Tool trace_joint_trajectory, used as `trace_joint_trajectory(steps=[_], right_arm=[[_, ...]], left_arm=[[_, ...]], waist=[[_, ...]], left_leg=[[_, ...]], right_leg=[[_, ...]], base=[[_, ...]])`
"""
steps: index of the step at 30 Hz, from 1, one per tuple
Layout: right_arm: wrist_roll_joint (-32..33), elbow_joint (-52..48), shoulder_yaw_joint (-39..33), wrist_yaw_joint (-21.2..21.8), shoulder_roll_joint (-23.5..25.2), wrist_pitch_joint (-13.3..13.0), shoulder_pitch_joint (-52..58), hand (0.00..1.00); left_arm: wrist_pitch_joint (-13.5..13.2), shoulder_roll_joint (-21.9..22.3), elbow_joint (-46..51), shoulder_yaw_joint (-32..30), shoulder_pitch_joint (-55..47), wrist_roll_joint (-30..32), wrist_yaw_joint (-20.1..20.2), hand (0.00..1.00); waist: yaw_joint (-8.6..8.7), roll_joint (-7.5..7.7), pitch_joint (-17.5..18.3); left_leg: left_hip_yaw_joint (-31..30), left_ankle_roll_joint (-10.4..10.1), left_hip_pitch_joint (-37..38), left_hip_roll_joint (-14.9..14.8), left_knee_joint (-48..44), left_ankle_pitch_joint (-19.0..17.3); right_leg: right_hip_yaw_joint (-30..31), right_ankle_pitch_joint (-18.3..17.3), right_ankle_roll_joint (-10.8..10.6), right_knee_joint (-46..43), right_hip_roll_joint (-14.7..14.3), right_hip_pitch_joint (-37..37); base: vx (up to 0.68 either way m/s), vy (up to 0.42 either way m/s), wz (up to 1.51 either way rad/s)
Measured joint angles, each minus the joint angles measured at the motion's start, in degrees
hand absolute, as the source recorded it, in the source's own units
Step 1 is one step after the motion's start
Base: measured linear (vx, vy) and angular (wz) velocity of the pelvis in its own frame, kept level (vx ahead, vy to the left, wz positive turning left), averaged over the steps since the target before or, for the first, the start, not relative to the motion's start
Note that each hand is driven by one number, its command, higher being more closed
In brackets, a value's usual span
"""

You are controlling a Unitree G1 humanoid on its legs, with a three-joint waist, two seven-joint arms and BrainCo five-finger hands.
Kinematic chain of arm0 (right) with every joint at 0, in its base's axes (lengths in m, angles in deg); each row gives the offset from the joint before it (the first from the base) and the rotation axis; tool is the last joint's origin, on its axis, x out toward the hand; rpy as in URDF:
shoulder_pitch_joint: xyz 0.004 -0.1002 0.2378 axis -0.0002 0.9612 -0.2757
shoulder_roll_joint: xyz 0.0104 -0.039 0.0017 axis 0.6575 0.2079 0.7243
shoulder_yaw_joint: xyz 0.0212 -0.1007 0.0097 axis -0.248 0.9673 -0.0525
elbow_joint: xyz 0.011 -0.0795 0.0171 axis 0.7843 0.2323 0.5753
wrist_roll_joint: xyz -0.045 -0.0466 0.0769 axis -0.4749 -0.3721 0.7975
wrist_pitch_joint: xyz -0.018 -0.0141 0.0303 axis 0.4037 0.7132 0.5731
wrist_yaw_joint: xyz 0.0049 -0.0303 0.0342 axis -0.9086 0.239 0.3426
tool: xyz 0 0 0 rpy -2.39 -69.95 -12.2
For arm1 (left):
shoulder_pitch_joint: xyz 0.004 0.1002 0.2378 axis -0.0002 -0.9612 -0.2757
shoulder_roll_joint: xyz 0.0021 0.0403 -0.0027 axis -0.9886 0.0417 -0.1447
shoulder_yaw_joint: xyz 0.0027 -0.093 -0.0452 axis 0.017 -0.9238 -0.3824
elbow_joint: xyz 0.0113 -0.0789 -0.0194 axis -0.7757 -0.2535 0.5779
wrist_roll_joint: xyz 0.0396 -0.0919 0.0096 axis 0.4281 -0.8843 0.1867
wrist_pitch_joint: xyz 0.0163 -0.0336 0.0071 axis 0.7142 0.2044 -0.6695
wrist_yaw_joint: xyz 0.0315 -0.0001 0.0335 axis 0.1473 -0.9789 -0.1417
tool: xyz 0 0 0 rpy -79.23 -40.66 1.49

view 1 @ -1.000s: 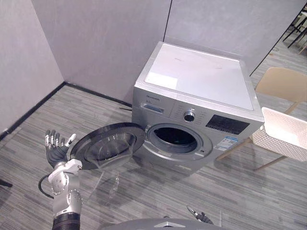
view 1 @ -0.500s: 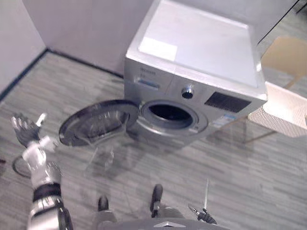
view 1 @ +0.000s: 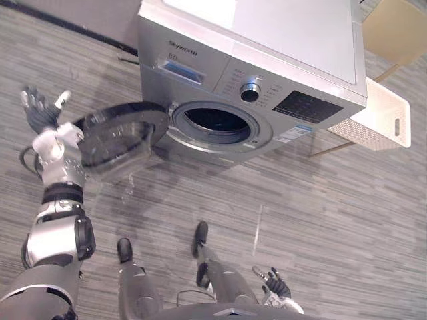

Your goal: Pick up the laundry basket with both hands and put the clothes into the washing machine.

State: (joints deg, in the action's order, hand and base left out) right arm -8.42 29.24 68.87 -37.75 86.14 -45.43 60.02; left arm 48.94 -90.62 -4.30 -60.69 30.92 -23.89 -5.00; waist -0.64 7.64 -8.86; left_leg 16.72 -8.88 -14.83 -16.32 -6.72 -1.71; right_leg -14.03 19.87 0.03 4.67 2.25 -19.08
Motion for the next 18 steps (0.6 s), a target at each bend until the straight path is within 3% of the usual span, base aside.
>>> trace_joint_trajectory(steps=[1, 4, 5, 7, 9, 10, 12, 13, 15, 18], right_arm=[[-0.04, 0.26, -0.03, -0.07, 0.14, 0.03, 0.08, 0.0], [-0.16, 0.77, -0.05, -0.17, 1.8, 0.21, 0.1, 0.0], [-0.34, 2.26, -0.24, -0.08, 2.48, 0.27, -0.57, 0.0], [-0.63, 4.35, -1.28, -0.12, 2.19, 0.33, -1.79, 0.0], [-0.71, 7.8, -2.38, -0.2, 2.11, 0.55, -3.61, 0.0], [-0.73, 8.35, -2.35, -0.18, 2.02, 0.59, -3.62, 0.0], [-0.76, 10.42, -2.16, -0.13, 1.28, 1.42, -3.54, 0.0], [-0.77, 11.12, -2.11, -0.14, 1.09, 1.47, -3.53, 0.0], [-1.31, 12.54, -2.19, -0.08, 0.08, 1.63, -2.75, 0.0], [-2.54, 13.79, -2.15, -0.12, -0.97, 1.67, -2.91, 0.0]], left_arm=[[-0.72, 5.83, 0.09, 0.07, -4.79, -0.48, 0.5, 0.0], [-0.15, 12.03, -1.62, 2.49, -12.88, -0.82, 1.78, 0.0], [1.99, 14.08, -4.86, 4.82, -17.96, -0.75, 2.4, 0.0], [4.59, 17.56, -9.54, 7.58, -23.96, -0.31, 3.24, 0.0], [8.98, 21.24, -13.94, 17.27, -32.06, 2.79, 4.96, 0.0], [9.52, 21.78, -13.91, 20.83, -33.45, 3.67, 5.57, 0.0], [9.86, 21.5, -7.87, 36.15, -34.59, 5.22, 7.79, 0.0], [9.67, 21.24, -5.26, 39.47, -34.58, 5.21, 8.5, 0.0], [8.6, 19.31, 5.82, 50.56, -34.33, 4.79, 11.01, 0.0], [8.49, 19.09, 16.32, 58.45, -32.84, 1.61, 14.15, 0.0]], waist=[[-0.46, -1.46, 0.48], [-0.29, -0.6, 2.44], [-0.13, 0.23, 3.78], [0.25, -0.27, 5.07], [0.45, -0.29, 5.32], [0.49, -0.29, 5.33], [0.75, -0.95, 6.6], [0.88, -1.22, 6.91], [1.56, -2.86, 8.72], [2.17, -4.72, 10.48]], left_leg=[[0.55, 0.08, 3.05, 1.26, 1.48, 0.04], [0.37, 0.4, 6.16, 4.77, 3.6, 0.13], [0.31, 0.81, 7.15, 6.67, 4.63, 0.3], [0.25, 1.29, 8.32, 7.47, 6.38, 1.34], [-0.45, 1.39, 9.83, 8.04, 8.3, 2.45], [-0.9, 1.39, 10.2, 8.13, 8.6, 2.65], [-2.49, 1.41, 11.41, 8.67, 11.03, 4.1], [-2.74, 1.66, 11.54, 8.8, 11.24, 4.35], [-4.2, 1.9, 11.91, 9.55, 11.49, 4.27], [-5.15, 2.21, 12.42, 10.25, 11.49, 4.27]], right_leg=[[-1.3, -2.2, -0.87, 0.0, 1.12, 3.43], [-2.43, -7.83, -2.45, 0.01, 4.3, 6.73], [-2.4, -10.82, -4.51, 0.01, 6.02, 7.35], [-2.4, -10.91, -4.27, 0.01, 6.34, 7.41], [-2.64, -11.13, -4.7, 0.01, 6.55, 8.5], [-2.85, -11.27, -4.9, 0.01, 6.59, 8.96], [-4.26, -11.61, -5.36, 0.01, 6.69, 10.22], [-4.42, -11.69, -5.47, 0.01, 6.78, 10.58], [-5.51, -12.11, -6.06, 0.02, 7.51, 12.14], [-5.84, -12.32, -6.68, 0.02, 8.1, 13.17]], base=[[0.03, 0.092, 0.28], [0.01, 0.081, 0.37], [-0.01, 0.036, 0.14], [-0.01, 0.022, 0.09], [-0.01, 0.022, 0.14], [-0.01, 0.004, 0.28], [-0.01, -0.006, 0.32], [-0.01, 0.0, 0.22], [-0.01, 0.029, 0.26], [0.03, 0.032, 0.2]])
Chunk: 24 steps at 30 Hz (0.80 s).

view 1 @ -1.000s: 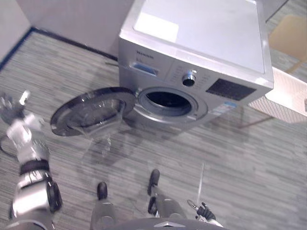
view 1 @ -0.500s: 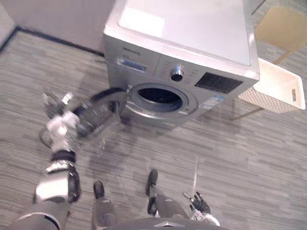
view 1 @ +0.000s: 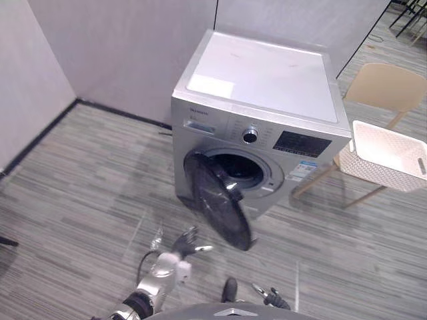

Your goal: Pick up the laundry basket with both hands and put the clothes into the washing machine.

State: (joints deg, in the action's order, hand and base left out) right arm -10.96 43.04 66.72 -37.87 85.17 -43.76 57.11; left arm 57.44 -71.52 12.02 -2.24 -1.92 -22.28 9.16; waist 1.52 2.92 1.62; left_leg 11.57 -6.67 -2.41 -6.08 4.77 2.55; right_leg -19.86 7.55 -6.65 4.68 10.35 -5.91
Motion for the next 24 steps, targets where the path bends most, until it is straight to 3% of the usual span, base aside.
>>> trace_joint_trajectory(steps=[4, 13, 19, 24], right_arm=[[-0.41, 0.43, 0.06, -0.13, -0.91, 0.06, -0.56, 0.0], [-0.43, 2.24, -0.18, -0.12, -1.25, 1.01, -1.67, 0.0], [-0.49, 2.99, -2.09, -0.1, -1.15, 1.34, -1.73, 0.0], [-3.06, 4.82, -2.44, -0.01, -1.89, 2.29, -3.67, 0.0]], left_arm=[[-0.27, 0.62, 7.32, 4.81, 5.31, -4.52, 3.79, 0.0], [-0.35, -1.88, 2.96, 2.1, 4.51, -4.16, 3.76, 0.0], [0.41, -2.18, -13.95, -7.45, 0.74, 1.26, 3.53, 0.0], [1.45, -2.67, -30.29, -26.38, -2.6, 10.6, 0.37, 0.0]], waist=[[1.46, -1.23, 0.7], [3.55, -0.78, 0.32], [3.57, -0.39, 0.0], [2.26, -0.38, -0.77]], left_leg=[[-0.45, 0.02, 1.06, 0.04, 0.0, -0.02], [4.48, -0.36, 5.54, -0.37, -0.31, -1.64], [5.92, -0.64, 6.59, -0.38, -0.32, -2.35], [7.01, -0.37, 7.93, -0.29, -0.33, -3.07]], right_leg=[[-0.79, 0.53, 0.0, 0.01, 0.0, 1.3], [3.95, 0.83, 0.84, 0.41, -0.76, 2.01], [5.48, 0.54, 0.21, 0.42, -0.91, 2.39], [6.63, 0.73, -0.13, 0.38, -0.98, 3.04]], base=[[0.03, 0.001, 0.06], [-0.02, -0.012, -0.31], [-0.01, -0.011, -0.12], [0.03, -0.001, -0.1]])
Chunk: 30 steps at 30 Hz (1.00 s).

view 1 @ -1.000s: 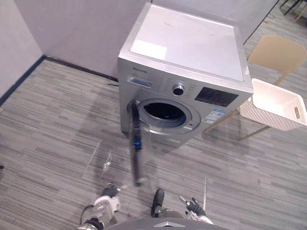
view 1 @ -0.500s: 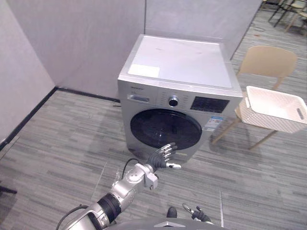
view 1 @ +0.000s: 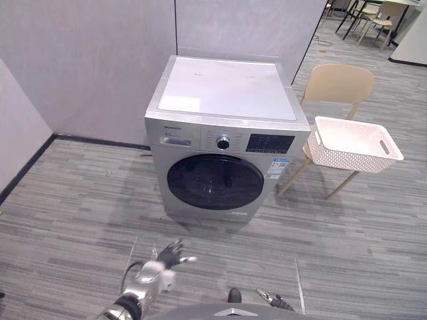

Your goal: Pick up the laundry basket with both hands and put the clothes into the washing machine.

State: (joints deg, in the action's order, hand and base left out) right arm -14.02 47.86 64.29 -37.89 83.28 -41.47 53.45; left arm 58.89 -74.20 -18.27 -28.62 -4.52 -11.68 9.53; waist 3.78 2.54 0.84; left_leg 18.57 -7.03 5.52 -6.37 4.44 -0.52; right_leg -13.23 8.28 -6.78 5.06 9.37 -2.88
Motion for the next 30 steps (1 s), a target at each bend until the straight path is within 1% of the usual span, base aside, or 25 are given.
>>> trace_joint_trajectory(steps=[2, 3, 4, 6, 7, 8, 9, 10, 11, 12, 13, 14, 15, 16, 19, 20, 21, 22, 23, 24, 26, 27, 28, 29, 30], right_arm=[[-1.95, 0.44, -0.41, 0.13, -0.49, 0.24, -0.36, 0.0], [-1.94, 0.78, -0.49, 0.15, -0.51, 0.29, -0.44, 0.0], [-2.0, 1.56, -1.91, 0.2, -0.84, 0.63, -0.68, 0.0], [-3.54, 2.02, -4.94, 0.2, -1.14, 1.34, 0.3, 0.0], [-4.13, 2.0, -7.36, 0.25, -1.53, 1.37, 1.36, 0.0], [-4.05, 1.77, -8.78, 0.27, -1.55, 1.35, 2.36, 0.0], [-4.05, 1.37, -9.13, 0.36, -1.53, 1.17, 2.57, 0.0], [-4.17, 0.42, -8.64, 0.52, -1.53, 1.21, 2.74, 0.0], [-4.2, -0.54, -7.73, 0.64, -0.82, 1.13, 3.05, 0.0], [-4.23, -0.68, -6.88, 0.77, -0.22, 1.15, 2.79, 0.0], [-4.33, -1.01, -5.77, 0.8, 0.11, 1.18, 2.08, 0.0], [-4.25, -1.98, -4.8, 0.72, 0.69, 1.19, 2.23, 0.0], [-3.82, -3.18, -4.51, 0.72, 0.92, 1.14, 2.57, 0.0], [-3.61, -3.75, -4.18, 0.73, 0.94, 1.13, 2.82, 0.0], [-1.31, -5.56, -3.74, 0.53, 0.73, 1.03, 3.23, 0.0], [-0.48, -5.82, -2.56, 0.45, 0.73, 0.9, 3.06, 0.0], [-0.27, -6.46, -1.86, 0.43, 0.76, 0.88, 2.97, 0.0], [0.53, -7.4, -0.17, 0.46, 1.11, 0.86, 3.03, 0.0], [0.58, -7.39, 1.93, 0.47, 1.36, 0.95, 2.59, 0.0], [0.73, -7.47, 2.33, 0.58, 0.91, 0.94, 1.87, 0.0], [0.5, -7.89, 2.75, 0.51, -0.35, 1.0, 0.59, 0.0], [0.44, -7.87, 3.04, 0.54, -0.58, 1.17, 0.5, 0.0], [0.28, -7.25, 3.23, 0.7, -0.7, 2.28, 0.48, 0.0], [1.83, -6.95, 3.59, 3.32, -1.52, 5.88, 0.45, 0.0], [2.79, -6.89, 3.89, 4.78, -2.12, 8.05, 0.17, 0.0]], left_arm=[[0.64, -0.16, -2.83, -13.18, -3.06, 5.72, -2.3, 0.0], [0.82, -0.13, -3.06, -15.53, -3.85, 6.58, -2.75, 0.0], [1.19, -0.01, -3.25, -18.98, -5.56, 7.63, -3.51, 0.0], [1.58, -0.01, -3.19, -21.09, -7.15, 8.21, -4.15, 0.0], [1.7, 0.17, -3.11, -22.99, -7.51, 8.19, -4.12, 0.0], [1.74, 0.37, -2.69, -24.54, -7.9, 8.18, -4.06, 0.0], [1.73, 0.3, -1.93, -25.51, -8.32, 8.21, -4.03, 0.0], [1.75, 0.0, -0.85, -27.08, -8.92, 8.23, -3.97, 0.0], [2.15, -0.28, 0.26, -29.18, -9.91, 9.14, -4.08, 0.0], [2.48, -0.78, 1.39, -31.59, -10.19, 10.07, -4.22, 0.0], [2.62, -0.66, 1.76, -32.96, -9.7, 10.52, -4.26, 0.0], [2.67, 0.32, 2.02, -34.53, -9.01, 10.99, -4.21, 0.0], [2.69, 1.64, 2.39, -35.65, -8.89, 10.9, -4.17, 0.0], [2.69, 2.54, 2.49, -36.24, -8.91, 10.88, -4.17, 0.0], [2.49, 5.25, 3.27, -36.47, -9.01, 8.89, -4.24, 0.0], [2.16, 5.4, 3.57, -36.64, -9.35, 8.51, -4.24, 0.0], [1.92, 5.45, 3.6, -36.65, -9.47, 8.37, -4.24, 0.0], [1.66, 5.48, 3.88, -37.33, -9.86, 7.9, -4.26, 0.0], [1.56, 5.57, 4.2, -38.12, -10.16, 7.93, -4.29, 0.0], [1.65, 6.4, 4.01, -38.45, -9.83, 7.96, -4.34, 0.0], [1.63, 7.98, 4.22, -38.77, -9.89, 8.19, -4.3, 0.0], [1.64, 8.56, 4.22, -38.91, -9.89, 8.04, -4.39, 0.0], [1.66, 8.95, 4.48, -39.04, -9.46, 7.35, -4.61, 0.0], [1.66, 9.03, 5.23, -39.01, -9.51, 6.17, -4.66, 0.0], [1.65, 9.12, 5.56, -38.9, -9.35, 5.29, -4.9, 0.0]], waist=[[-0.55, -0.31, -0.43], [-0.6, -0.44, -0.57], [-0.84, -0.68, -1.36], [-1.0, -0.26, -1.93], [-1.27, -0.28, -2.08], [-1.43, -1.13, -2.32], [-1.57, -1.19, -2.34], [-1.76, -0.9, -2.39], [-2.7, -1.29, -2.66], [-2.92, 0.08, -3.08], [-2.74, 0.64, -3.33], [-1.72, 1.13, -3.5], [-1.29, 1.18, -3.59], [-1.23, 1.08, -3.53], [-2.03, 0.12, -3.51], [-2.01, 0.14, -3.5], [-2.11, 0.19, -3.51], [-2.52, 0.91, -3.06], [-2.68, 1.33, -2.29], [-2.67, 0.16, -2.19], [-2.37, -2.5, -1.52], [-2.3, -2.59, -1.42], [-2.3, -2.88, -1.25], [-2.63, -2.88, -1.29], [-2.78, -3.12, -1.45]], left_leg=[[-1.21, 0.57, 0.53, 0.79, -0.17, -0.89], [-1.91, 1.06, 0.35, 1.08, -0.83, -1.62], [-4.35, 1.69, -0.17, 1.9, -2.89, -3.19], [-9.52, 3.22, -1.32, 4.26, -5.6, -5.35], [-13.84, 4.12, -1.35, 6.13, -6.55, -6.11], [-17.63, 5.2, -1.27, 7.05, -8.16, -6.8], [-19.37, 5.63, -1.23, 7.38, -8.99, -7.18], [-21.8, 6.27, -1.02, 7.73, -10.11, -7.54], [-25.48, 7.84, -0.53, 8.05, -11.63, -8.5], [-28.64, 8.18, -0.41, 7.84, -14.07, -10.06], [-31.92, 8.24, -1.0, 7.72, -15.86, -11.07], [-35.51, 7.88, -1.69, 7.73, -17.74, -11.48], [-37.94, 7.74, -1.82, 8.05, -18.43, -11.9], [-39.15, 7.7, -1.81, 8.16, -18.62, -12.06], [-42.21, 6.26, -0.6, 6.83, -20.49, -15.01], [-42.23, 5.04, 0.06, 5.66, -21.42, -16.82], [-42.22, 4.41, 0.6, 5.04, -21.88, -18.01], [-42.13, 3.18, 1.83, 3.86, -22.31, -20.17], [-42.1, 1.73, 2.95, 2.13, -22.23, -22.16], [-42.15, 1.02, 3.07, 0.14, -22.6, -22.71], [-42.0, 2.51, 1.35, -3.59, -24.98, -19.64], [-41.99, 2.75, 0.79, -4.11, -25.79, -17.98], [-41.97, 3.17, -0.96, -4.48, -28.38, -14.6], [-41.64, 3.54, -3.2, -4.45, -31.98, -11.22], [-41.06, 3.25, -4.91, -4.47, -34.54, -9.33]], right_leg=[[-1.2, -0.97, -0.66, -0.4, 0.9, 1.22], [-2.04, -1.42, -1.06, -0.41, 1.42, 1.85], [-4.04, -3.28, -1.81, -2.84, 3.09, 2.7], [-8.09, -7.96, -3.36, -10.71, 7.51, 3.04], [-10.08, -9.99, -3.68, -18.92, 11.37, 2.81], [-8.41, -9.12, -0.93, -30.22, 14.19, 0.51], [-5.76, -7.59, 2.59, -35.8, 14.96, -1.28], [-0.66, -3.3, 7.01, -43.23, 15.18, -4.16], [7.13, 0.12, 6.1, -52.5, 13.49, -8.54], [13.08, -7.7, 3.97, -59.88, 8.8, -11.53], [16.21, -12.42, 4.45, -63.03, 4.67, -13.29], [18.7, -15.79, 2.92, -63.15, 0.59, -14.8], [20.31, -17.03, 1.41, -61.54, -0.84, -15.79], [21.15, -17.44, 1.11, -59.88, -1.16, -16.38], [26.5, -17.66, 2.15, -43.86, -1.28, -16.08], [28.7, -15.86, 2.54, -35.38, -1.36, -14.19], [28.93, -14.26, 2.47, -32.25, -1.27, -13.41], [28.79, -10.83, 1.73, -29.5, -1.23, -12.54], [27.73, -15.22, -4.77, -30.28, -1.82, -12.32], [26.25, -16.45, -4.78, -32.45, -3.33, -12.97], [22.44, -19.58, -1.84, -35.05, -6.75, -13.28], [21.39, -19.92, -1.18, -35.06, -7.03, -12.96], [19.7, -20.25, 0.17, -34.64, -7.44, -11.6], [18.13, -19.91, 1.25, -33.46, -7.57, -10.13], [17.3, -19.46, 1.81, -32.32, -7.66, -9.24]], base=[[0.05, 0.021, 0.19], [0.07, 0.059, 0.59], [0.07, 0.109, 1.02], [0.1, 0.158, 1.4], [0.16, 0.195, 1.87], [0.19, 0.244, 1.9], [0.15, 0.204, 1.61], [0.16, 0.163, 1.27], [0.19, 0.055, 1.46], [0.27, -0.006, 1.51], [0.29, -0.083, 1.84], [0.31, -0.115, 1.8], [0.2, -0.091, 1.58], [0.2, -0.132, 1.24], [0.35, -0.274, 0.87], [0.3, -0.281, 0.34], [0.39, -0.412, 0.23], [0.32, -0.382, 0.03], [0.31, -0.404, -0.03], [0.29, -0.488, 0.16], [0.28, -0.552, 0.4], [0.22, -0.427, 0.52], [0.2, -0.387, 0.6], [0.18, -0.357, 0.59], [0.14, -0.3, 0.49]])
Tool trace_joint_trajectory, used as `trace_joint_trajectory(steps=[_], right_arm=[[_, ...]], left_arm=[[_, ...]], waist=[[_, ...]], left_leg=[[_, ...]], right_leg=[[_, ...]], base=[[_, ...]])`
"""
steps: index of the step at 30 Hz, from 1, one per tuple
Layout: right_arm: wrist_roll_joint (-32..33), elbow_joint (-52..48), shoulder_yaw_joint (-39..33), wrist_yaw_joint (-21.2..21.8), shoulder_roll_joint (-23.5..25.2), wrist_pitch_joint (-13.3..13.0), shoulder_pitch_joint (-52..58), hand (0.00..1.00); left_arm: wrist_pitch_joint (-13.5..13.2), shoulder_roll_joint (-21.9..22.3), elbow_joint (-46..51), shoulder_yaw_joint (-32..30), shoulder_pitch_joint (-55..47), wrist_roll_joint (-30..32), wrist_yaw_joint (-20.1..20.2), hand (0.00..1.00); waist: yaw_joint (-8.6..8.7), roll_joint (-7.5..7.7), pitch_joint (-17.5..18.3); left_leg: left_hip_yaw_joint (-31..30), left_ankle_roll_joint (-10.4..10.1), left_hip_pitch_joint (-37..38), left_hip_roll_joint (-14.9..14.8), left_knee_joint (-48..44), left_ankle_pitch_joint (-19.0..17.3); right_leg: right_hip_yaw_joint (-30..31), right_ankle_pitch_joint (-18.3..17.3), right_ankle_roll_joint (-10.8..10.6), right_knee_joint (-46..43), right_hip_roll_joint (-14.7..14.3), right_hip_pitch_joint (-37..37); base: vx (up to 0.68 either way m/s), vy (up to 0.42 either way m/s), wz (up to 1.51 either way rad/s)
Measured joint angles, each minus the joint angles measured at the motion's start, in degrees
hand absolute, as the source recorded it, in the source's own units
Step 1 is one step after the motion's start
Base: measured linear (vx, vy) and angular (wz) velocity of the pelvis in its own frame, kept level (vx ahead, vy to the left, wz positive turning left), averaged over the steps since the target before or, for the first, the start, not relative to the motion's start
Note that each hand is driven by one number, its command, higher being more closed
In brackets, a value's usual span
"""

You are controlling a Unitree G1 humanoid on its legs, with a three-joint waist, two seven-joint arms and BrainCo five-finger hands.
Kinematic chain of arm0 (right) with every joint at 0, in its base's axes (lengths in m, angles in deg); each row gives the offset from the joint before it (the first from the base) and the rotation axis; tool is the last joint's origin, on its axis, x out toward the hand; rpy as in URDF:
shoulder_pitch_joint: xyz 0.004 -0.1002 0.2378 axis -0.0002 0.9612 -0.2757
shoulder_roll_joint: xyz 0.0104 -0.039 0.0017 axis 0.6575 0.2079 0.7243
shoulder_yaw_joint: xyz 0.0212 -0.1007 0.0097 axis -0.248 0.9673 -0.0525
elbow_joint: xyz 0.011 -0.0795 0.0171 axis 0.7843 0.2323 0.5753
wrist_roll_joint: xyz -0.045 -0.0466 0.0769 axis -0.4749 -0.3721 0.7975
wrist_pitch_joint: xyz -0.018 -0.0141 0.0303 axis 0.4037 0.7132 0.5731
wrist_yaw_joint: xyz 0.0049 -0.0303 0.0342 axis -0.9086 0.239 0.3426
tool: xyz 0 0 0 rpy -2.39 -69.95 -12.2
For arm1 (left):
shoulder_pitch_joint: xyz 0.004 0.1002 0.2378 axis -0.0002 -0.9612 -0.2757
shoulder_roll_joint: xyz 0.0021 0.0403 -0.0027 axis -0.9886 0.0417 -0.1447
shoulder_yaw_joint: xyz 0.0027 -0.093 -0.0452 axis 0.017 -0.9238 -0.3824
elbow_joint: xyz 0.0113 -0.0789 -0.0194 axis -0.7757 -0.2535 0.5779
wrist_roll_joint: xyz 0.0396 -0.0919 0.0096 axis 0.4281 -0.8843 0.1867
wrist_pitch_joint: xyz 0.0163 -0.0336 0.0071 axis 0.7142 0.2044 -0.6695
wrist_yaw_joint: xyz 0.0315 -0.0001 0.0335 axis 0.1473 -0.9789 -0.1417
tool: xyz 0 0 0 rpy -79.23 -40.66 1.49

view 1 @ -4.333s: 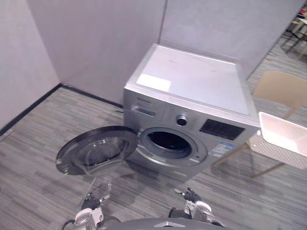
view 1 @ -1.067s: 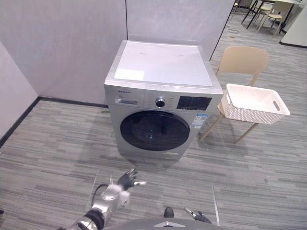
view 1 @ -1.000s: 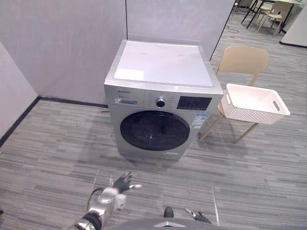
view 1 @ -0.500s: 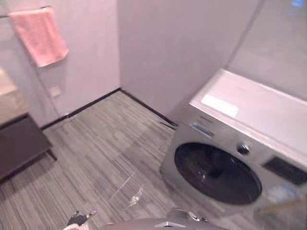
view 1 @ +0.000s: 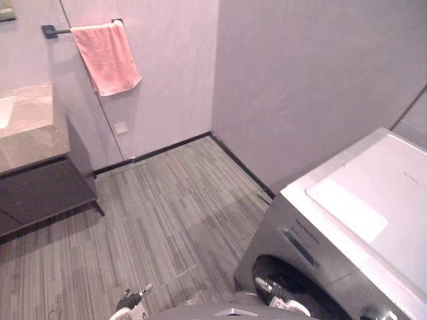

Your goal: Pick up the laundry basket with both hands and put the clothes into the washing machine.

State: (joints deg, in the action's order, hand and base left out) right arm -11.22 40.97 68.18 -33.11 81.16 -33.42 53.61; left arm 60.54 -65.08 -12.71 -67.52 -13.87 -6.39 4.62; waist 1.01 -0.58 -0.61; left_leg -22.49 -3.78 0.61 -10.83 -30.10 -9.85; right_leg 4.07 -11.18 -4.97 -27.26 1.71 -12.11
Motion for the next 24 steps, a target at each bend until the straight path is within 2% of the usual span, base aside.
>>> trace_joint_trajectory(steps=[1, 2, 4, 5, 6, 7, 8, 9, 10, 11, 12, 13, 14, 15, 17, 19, 22, 24], right_arm=[[0.61, 0.48, 0.61, 1.87, -1.13, 2.66, -0.71, 0.0], [0.95, 2.28, 0.88, 2.63, -2.01, 3.85, -1.15, 0.0], [0.95, 5.51, 0.82, 2.4, -2.58, 4.38, -2.98, 0.0], [0.69, 6.79, 0.14, 1.46, -2.25, 4.15, -3.88, 0.0], [-0.24, 6.77, -1.98, 0.26, -0.54, 1.08, -3.75, 0.0], [-0.23, 6.78, -2.45, -0.66, 0.3, -0.72, -3.57, 0.0], [-0.2, 6.86, -3.85, -2.37, 1.3, -3.79, -3.16, 0.0], [-0.15, 7.19, -4.25, -3.47, 1.56, -5.5, -2.43, 0.0], [-0.14, 7.15, -4.23, -3.52, 1.64, -6.05, -2.03, 0.0], [-0.08, 7.39, -4.39, -3.73, 2.06, -6.88, -2.07, 0.0], [-0.09, 7.7, -4.41, -4.21, 3.0, -6.99, -1.61, 0.0], [-0.11, 7.76, -4.44, -4.25, 3.28, -7.02, -1.31, 0.0], [-0.11, 7.73, -5.77, -4.44, 3.59, -7.17, -0.84, 0.0], [-0.07, 7.73, -6.37, -4.57, 3.66, -7.18, -0.68, 0.0], [-0.05, 7.7, -6.65, -4.63, 3.4, -7.4, -0.34, 0.0], [-0.07, 7.68, -6.6, -4.6, 3.38, -7.47, 0.45, 0.0], [-0.87, 8.46, -6.69, -4.63, 3.49, -7.39, 0.75, 0.0], [-2.42, 8.82, -7.35, -4.64, 3.48, -7.31, 0.67, 0.0]], left_arm=[[-0.09, 0.61, 0.39, 0.02, 0.51, -1.3, -0.65, 0.0], [-0.14, 0.9, 0.37, 0.1, 0.75, -2.38, -0.79, 0.0], [-0.26, 0.37, 0.15, 1.22, 0.87, -2.62, -0.96, 0.0], [-0.24, -0.43, -0.2, 3.47, 0.83, -2.61, -0.97, 0.0], [-0.19, -2.27, -0.69, 5.64, 1.35, -2.57, -0.9, 0.0], [-0.18, -2.94, -0.75, 6.47, 1.53, -2.52, -0.88, 0.0], [-0.07, -3.57, -0.96, 7.75, 2.23, -2.2, -0.87, 0.0], [0.1, -3.69, -1.24, 8.56, 1.95, -2.0, -0.91, 0.0], [0.15, -3.92, -1.85, 8.89, 1.84, -1.6, -0.93, 0.0], [0.41, -4.79, -3.0, 9.52, 1.37, -1.06, -0.91, 0.0], [0.42, -6.67, -3.26, 9.07, 0.83, -0.7, -1.11, 0.0], [0.59, -7.2, -3.44, 8.77, 0.69, -0.35, -1.32, 0.0], [0.66, -6.99, -3.46, 7.16, 0.3, 0.03, -1.43, 0.0], [0.67, -6.79, -3.44, 6.59, 0.05, 0.15, -1.51, 0.0], [0.82, -6.18, -3.83, 5.34, -0.84, 1.45, -1.69, 0.0], [0.85, -6.07, -4.24, 5.01, -0.85, 2.36, -1.68, 0.0], [0.83, -5.92, -4.4, 5.09, -0.77, 2.39, -1.62, 0.0], [0.84, -5.27, -4.49, 5.23, -0.64, 2.39, -1.46, 0.0]], waist=[[-0.37, -0.86, -0.79], [-0.81, -1.63, -1.29], [-1.32, -2.13, -1.61], [-1.2, -1.94, -2.02], [-0.48, -0.37, -2.97], [-0.11, 0.48, -3.32], [0.42, 1.09, -3.57], [0.39, 0.94, -3.59], [0.44, 0.93, -3.55], [0.41, 1.21, -3.7], [0.09, 3.64, -3.55], [0.18, 4.23, -3.42], [0.26, 4.47, -3.19], [0.35, 4.36, -2.94], [1.11, 3.39, -1.53], [1.03, 3.11, -1.23], [0.93, 3.43, -0.66], [0.94, 3.58, -0.31]], left_leg=[[2.54, -0.16, -3.21, -0.63, -5.1, 3.69], [7.2, -0.13, -5.72, -2.33, -9.05, 6.7], [15.0, 0.03, -6.16, -5.89, -10.18, 8.22], [21.15, -0.06, -5.68, -8.32, -8.89, 8.13], [26.28, -0.46, -4.06, -8.84, -5.56, 7.76], [28.54, -0.72, -3.06, -8.76, -3.69, 6.99], [32.19, -1.14, -2.25, -8.38, -2.76, 2.95], [35.26, -1.6, -1.31, -7.06, -1.16, -1.45], [36.69, -1.72, -0.34, -6.85, 1.77, -2.75], [37.87, -3.49, 2.19, -4.59, 9.04, -3.52], [38.15, -2.32, 4.24, -1.09, 15.12, -1.11], [38.07, -2.06, 4.83, 0.39, 17.59, 0.24], [38.1, -1.73, 5.62, 2.72, 21.85, 2.16], [38.08, -1.46, 5.94, 3.79, 23.78, 2.9], [38.15, -0.89, 6.69, 6.3, 29.64, 5.18], [38.14, -0.75, 7.66, 6.86, 31.84, 6.81], [38.03, -0.87, 10.04, 7.03, 34.48, 8.65], [37.97, -0.82, 10.22, 6.93, 34.48, 8.73]], right_leg=[[-1.37, 1.51, 0.73, 2.96, -0.39, 2.27], [-2.27, 3.11, 1.11, 6.07, -1.13, 4.89], [-3.58, 4.78, 1.23, 9.54, -1.61, 8.08], [-5.34, 5.91, 0.93, 11.79, -1.11, 10.51], [-7.98, 6.49, 0.58, 13.66, 0.55, 13.02], [-9.35, 6.56, 0.45, 14.26, 1.39, 14.01], [-12.11, 6.25, 0.67, 14.84, 2.83, 14.67], [-13.03, 5.73, -0.15, 14.88, 3.43, 14.81], [-12.81, 5.46, -0.55, 14.7, 3.35, 14.76], [-10.66, 5.11, -1.45, 14.16, 3.69, 14.31], [-7.09, 5.28, -1.07, 15.71, 4.46, 14.5], [-5.56, 5.63, -0.6, 16.77, 4.81, 14.62], [-3.87, 6.42, 0.11, 18.74, 5.87, 14.58], [-3.3, 6.76, 0.42, 19.67, 6.45, 14.51], [-3.13, 8.4, 0.83, 22.67, 7.98, 14.49], [-3.26, 8.85, 0.64, 23.84, 8.05, 15.1], [-4.14, 9.23, -1.19, 24.55, 7.81, 16.34], [-4.57, 9.44, -1.57, 24.89, 7.74, 16.72]], base=[[0.09, -0.23, 0.39], [0.07, -0.222, 0.32], [0.02, -0.114, 0.34], [0.0, -0.035, 1.0], [-0.02, -0.016, 1.22], [-0.06, 0.011, 1.44], [-0.15, 0.135, 1.2], [-0.16, 0.171, 1.06], [-0.15, 0.206, 0.84], [-0.08, 0.11, 0.63], [-0.09, 0.103, 0.54], [-0.06, 0.111, 0.34], [-0.03, 0.118, 0.23], [0.01, 0.153, 0.17], [0.07, 0.135, 0.09], [0.11, 0.058, 0.05], [0.12, -0.004, 0.02], [0.13, -0.027, 0.03]])
